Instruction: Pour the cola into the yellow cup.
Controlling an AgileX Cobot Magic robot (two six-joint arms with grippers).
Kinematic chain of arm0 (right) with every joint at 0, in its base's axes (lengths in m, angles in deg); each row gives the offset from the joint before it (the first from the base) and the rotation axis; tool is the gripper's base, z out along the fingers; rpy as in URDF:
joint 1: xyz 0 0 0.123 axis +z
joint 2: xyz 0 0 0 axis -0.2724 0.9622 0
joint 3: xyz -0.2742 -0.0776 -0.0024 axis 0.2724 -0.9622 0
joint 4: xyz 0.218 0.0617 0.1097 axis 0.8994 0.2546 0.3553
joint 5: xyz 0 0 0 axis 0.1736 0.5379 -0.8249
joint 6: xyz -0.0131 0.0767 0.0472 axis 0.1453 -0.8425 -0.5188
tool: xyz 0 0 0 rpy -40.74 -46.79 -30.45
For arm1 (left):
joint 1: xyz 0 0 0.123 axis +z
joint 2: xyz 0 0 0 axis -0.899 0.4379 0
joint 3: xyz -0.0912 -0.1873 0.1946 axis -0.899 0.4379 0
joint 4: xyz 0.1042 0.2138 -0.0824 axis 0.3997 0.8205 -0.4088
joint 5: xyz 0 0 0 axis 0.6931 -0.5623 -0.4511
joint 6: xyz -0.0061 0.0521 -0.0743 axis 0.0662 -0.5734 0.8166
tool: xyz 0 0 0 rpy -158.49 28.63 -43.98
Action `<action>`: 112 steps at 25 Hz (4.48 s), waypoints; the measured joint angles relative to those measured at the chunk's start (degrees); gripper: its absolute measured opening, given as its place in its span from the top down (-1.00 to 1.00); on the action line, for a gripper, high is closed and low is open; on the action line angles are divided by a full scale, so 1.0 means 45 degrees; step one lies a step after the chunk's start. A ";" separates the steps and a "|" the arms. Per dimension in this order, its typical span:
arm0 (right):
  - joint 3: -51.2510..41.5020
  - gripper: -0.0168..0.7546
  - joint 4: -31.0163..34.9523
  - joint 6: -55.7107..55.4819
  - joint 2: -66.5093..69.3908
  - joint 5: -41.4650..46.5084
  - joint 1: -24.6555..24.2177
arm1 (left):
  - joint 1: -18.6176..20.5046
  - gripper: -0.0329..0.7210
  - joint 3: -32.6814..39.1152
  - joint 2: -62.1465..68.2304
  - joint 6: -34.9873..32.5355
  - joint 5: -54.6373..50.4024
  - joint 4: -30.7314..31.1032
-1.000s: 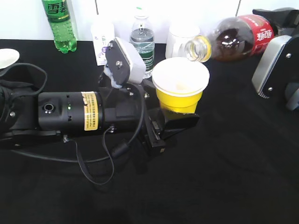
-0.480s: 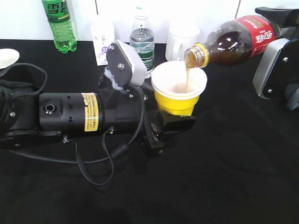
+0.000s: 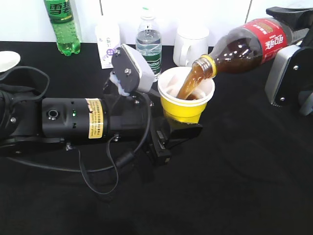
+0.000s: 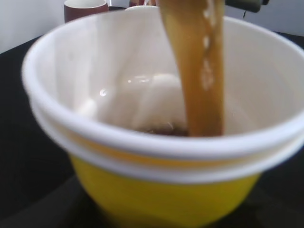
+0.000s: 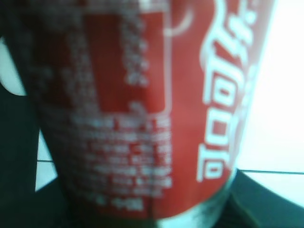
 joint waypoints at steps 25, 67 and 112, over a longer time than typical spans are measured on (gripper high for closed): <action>-0.0882 -0.05 0.0058 -1.9366 0.0000 -0.0023 0.0000 | 0.4634 -0.28 0.0000 0.0000 0.0000 0.0549 0.0022; -0.0882 -0.05 0.2592 -1.9230 0.2130 -0.1374 0.0000 | 0.6362 -0.66 0.6235 -0.0783 -0.4748 0.5900 -0.5952; 0.2153 -0.59 0.6839 -1.4976 -1.3849 2.3422 0.0000 | 0.1737 -0.28 0.2225 -1.7498 -0.4479 -2.1145 -0.9520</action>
